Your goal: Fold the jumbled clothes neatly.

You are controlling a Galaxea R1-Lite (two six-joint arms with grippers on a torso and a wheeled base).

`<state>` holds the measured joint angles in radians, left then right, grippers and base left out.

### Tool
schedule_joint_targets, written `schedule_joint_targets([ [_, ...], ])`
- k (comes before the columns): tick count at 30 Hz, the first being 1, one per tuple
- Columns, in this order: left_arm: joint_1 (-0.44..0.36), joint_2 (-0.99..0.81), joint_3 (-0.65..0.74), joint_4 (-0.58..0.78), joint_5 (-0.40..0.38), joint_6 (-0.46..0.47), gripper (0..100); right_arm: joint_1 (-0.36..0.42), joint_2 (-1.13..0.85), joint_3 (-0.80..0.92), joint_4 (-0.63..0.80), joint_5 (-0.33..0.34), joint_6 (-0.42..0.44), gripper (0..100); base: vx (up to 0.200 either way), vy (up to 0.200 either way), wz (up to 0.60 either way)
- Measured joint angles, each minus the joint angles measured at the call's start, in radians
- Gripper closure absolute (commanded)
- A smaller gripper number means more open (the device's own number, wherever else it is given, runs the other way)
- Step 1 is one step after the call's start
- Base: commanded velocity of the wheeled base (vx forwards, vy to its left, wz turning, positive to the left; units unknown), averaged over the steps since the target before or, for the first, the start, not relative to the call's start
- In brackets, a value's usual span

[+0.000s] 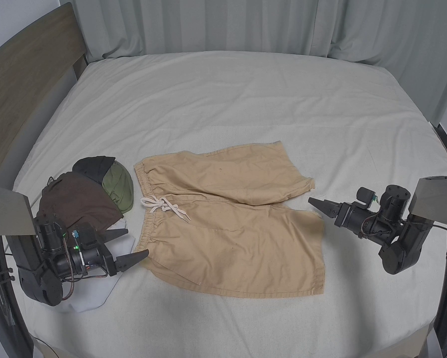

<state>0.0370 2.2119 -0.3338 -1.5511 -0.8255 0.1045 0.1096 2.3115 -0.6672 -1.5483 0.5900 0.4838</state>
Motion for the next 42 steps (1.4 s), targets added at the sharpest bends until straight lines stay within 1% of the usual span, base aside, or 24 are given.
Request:
schedule_joint_targets([
  [2, -0.001, 0.023, 0.012, 0.000, -0.008, 0.001, 0, 0.039, -0.035, 0.035, 0.000, -0.002, -0.016, 0, 0.000, 0.000, 0.00],
  [4, -0.001, 0.040, 0.019, 0.000, -0.011, 0.000, 0, 0.061, -0.055, 0.054, 0.000, -0.004, -0.030, 0, 0.000, 0.000, 0.00],
  [8, 0.002, 0.082, 0.031, 0.000, -0.015, 0.000, 0, 0.090, -0.088, 0.078, 0.001, -0.007, -0.057, 0, 0.000, 0.000, 0.00],
  [20, 0.045, 0.188, -0.010, 0.000, -0.015, -0.002, 0, 0.099, -0.116, 0.087, 0.002, -0.008, -0.061, 0, 0.000, 0.000, 0.00],
  [23, 0.057, 0.212, -0.031, 0.000, -0.014, -0.018, 0, 0.099, -0.118, 0.087, 0.001, -0.008, -0.061, 0, 0.000, 0.000, 0.00],
  [26, 0.060, 0.228, -0.042, 0.000, -0.011, -0.088, 0, 0.100, -0.119, 0.087, 0.001, -0.008, -0.061, 0, 0.000, 0.000, 0.00],
  [30, 0.056, 0.237, -0.047, 0.000, -0.007, -0.231, 0, 0.100, -0.119, 0.087, 0.001, -0.008, -0.061, 0, 0.000, 0.000, 0.00],
  [33, 0.045, 0.241, -0.056, 0.000, 0.028, -0.323, 0, 0.099, -0.119, 0.087, 0.001, -0.007, -0.061, 0, 0.000, 0.000, 0.00],
  [35, 0.033, 0.243, -0.067, 0.000, 0.060, -0.356, 0, 0.098, -0.119, 0.087, 0.001, -0.007, -0.062, 0, 0.000, 0.000, 0.00],
  [39, 0.012, 0.244, -0.085, 0.000, 0.079, -0.409, 0, 0.095, -0.120, 0.086, 0.001, -0.006, -0.062, 0, 0.000, 0.000, 0.00],
  [42, -0.001, 0.244, -0.100, 0.000, 0.124, -0.449, 0, 0.094, -0.119, 0.086, 0.001, -0.006, -0.062, 0, 0.000, 0.000, 0.00],
])
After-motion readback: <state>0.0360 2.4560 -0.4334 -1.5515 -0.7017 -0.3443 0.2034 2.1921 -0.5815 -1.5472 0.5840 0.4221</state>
